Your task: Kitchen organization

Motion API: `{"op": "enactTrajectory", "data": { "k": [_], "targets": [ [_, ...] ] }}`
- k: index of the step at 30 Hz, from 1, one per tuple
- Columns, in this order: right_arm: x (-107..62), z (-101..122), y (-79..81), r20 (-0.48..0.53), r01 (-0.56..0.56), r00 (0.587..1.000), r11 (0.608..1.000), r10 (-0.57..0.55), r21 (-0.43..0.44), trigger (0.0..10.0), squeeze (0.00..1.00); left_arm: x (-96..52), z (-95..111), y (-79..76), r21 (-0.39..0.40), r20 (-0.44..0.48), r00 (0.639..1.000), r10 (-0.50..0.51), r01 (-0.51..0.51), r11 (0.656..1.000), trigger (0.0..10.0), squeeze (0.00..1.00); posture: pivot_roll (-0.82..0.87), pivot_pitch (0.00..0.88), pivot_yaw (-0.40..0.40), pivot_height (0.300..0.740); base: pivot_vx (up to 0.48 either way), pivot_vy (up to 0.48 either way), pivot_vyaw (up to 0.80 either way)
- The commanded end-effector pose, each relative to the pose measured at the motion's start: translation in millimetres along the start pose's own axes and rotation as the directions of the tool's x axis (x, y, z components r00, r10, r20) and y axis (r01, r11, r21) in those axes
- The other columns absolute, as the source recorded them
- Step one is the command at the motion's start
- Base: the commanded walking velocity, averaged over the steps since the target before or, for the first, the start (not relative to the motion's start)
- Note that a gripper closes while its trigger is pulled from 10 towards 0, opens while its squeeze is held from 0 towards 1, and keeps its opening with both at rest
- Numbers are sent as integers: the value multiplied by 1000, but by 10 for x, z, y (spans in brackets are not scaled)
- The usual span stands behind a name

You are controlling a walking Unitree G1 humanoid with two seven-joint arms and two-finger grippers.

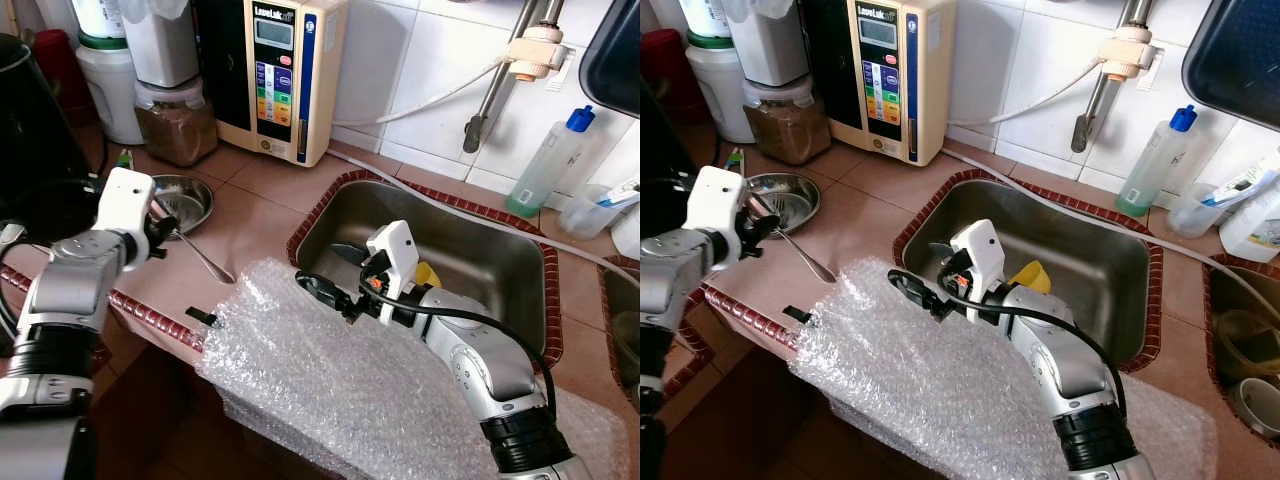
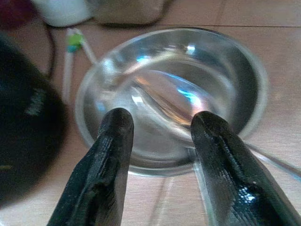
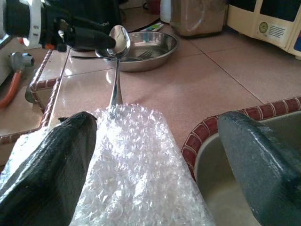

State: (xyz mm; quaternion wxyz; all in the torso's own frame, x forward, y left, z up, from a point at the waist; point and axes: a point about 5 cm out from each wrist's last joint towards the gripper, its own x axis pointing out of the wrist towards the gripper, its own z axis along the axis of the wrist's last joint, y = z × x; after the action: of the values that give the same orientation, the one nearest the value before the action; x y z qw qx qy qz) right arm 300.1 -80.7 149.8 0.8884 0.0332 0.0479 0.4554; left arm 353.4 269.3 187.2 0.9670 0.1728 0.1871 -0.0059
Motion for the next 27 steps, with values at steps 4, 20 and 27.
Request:
{"op": "enactTrajectory", "data": {
  "k": [4, 20, 27],
  "targets": [
    [-20, -17, -14, -1, 0, 1000, 1000, 0, -2, 10000, 0, -30, 78, 131, 55, 13, 998, 59, -60, 997, 10000, 1000, 0, 0, -74, 740, 0, 0, 0],
    [-35, -4, -14, 2, -8, 1000, 1000, 8, -5, 10000, 0, -31, 124, 24, 3, 112, 979, 171, -172, 985, 10000, 1000, -3, 0, -78, 740, 0, 0, 0],
    [-34, -4, -17, 1, -5, 1000, 1000, 5, -6, 10000, 0, -40, 240, -42, -16, 215, 941, 262, -265, 964, 10000, 1000, -4, 0, -75, 740, 0, 0, 0]
  ]
}}
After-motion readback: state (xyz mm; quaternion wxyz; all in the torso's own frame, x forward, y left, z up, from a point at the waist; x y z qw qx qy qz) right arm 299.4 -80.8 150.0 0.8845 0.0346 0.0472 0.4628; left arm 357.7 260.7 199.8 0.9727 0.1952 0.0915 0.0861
